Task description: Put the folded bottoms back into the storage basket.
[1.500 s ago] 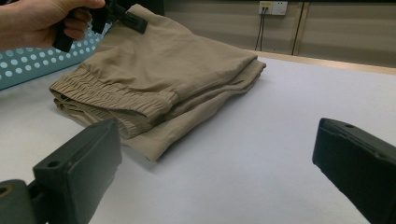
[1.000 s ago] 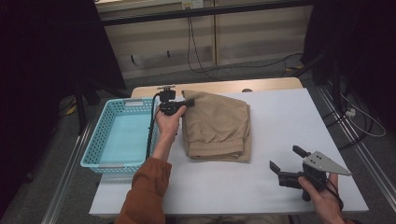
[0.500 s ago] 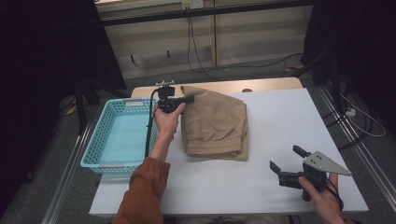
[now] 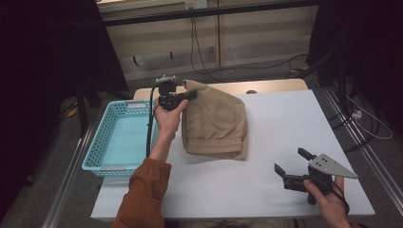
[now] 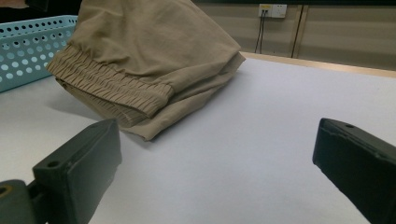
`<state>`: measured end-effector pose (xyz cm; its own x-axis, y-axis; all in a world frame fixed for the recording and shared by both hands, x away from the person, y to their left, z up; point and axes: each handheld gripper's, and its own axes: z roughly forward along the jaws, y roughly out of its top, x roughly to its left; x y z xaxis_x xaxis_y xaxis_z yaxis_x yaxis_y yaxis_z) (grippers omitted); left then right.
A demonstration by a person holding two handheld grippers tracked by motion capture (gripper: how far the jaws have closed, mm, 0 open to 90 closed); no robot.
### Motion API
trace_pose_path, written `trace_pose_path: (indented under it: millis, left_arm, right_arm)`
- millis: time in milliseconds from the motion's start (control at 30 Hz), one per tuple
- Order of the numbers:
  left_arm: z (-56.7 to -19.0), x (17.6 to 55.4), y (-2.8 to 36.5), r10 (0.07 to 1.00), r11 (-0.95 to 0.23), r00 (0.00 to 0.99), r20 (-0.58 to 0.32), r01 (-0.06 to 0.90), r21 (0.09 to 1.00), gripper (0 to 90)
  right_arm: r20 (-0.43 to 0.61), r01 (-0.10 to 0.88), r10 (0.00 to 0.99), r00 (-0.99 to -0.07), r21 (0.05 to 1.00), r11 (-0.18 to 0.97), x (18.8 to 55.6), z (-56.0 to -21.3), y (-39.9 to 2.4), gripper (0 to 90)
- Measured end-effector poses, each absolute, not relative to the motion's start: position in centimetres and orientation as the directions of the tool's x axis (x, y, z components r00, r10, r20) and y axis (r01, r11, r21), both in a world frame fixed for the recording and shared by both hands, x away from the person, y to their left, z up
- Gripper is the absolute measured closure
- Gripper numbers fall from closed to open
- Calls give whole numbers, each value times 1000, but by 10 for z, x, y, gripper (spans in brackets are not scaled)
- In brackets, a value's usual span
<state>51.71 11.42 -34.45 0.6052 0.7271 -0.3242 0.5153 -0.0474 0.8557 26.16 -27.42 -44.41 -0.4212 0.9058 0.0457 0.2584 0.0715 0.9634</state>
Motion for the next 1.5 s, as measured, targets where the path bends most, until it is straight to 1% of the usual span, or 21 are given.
trace_pose_path:
  millis: [733,1100,1367,1400,1500]
  left_arm:
    - [-307,502,116,699,-57,662,-271,429,901,839]
    - [-286,494,123,695,-60,677,-243,391,919,840]
    - [-272,488,133,692,-52,684,-230,365,930,841]
    - [-268,485,134,692,-64,691,-209,347,935,841]
    - [-265,483,137,689,-54,694,-209,337,940,842]
  right_arm:
    - [46,260,907,-419,963,72,263,-445,-275,14]
    - [62,266,907,-416,962,57,263,-444,-274,14]
    - [54,263,907,-418,963,64,264,-445,-275,14]
    - [54,261,907,-418,963,63,264,-445,-274,13]
    - [51,263,907,-419,963,67,264,-445,-274,14]
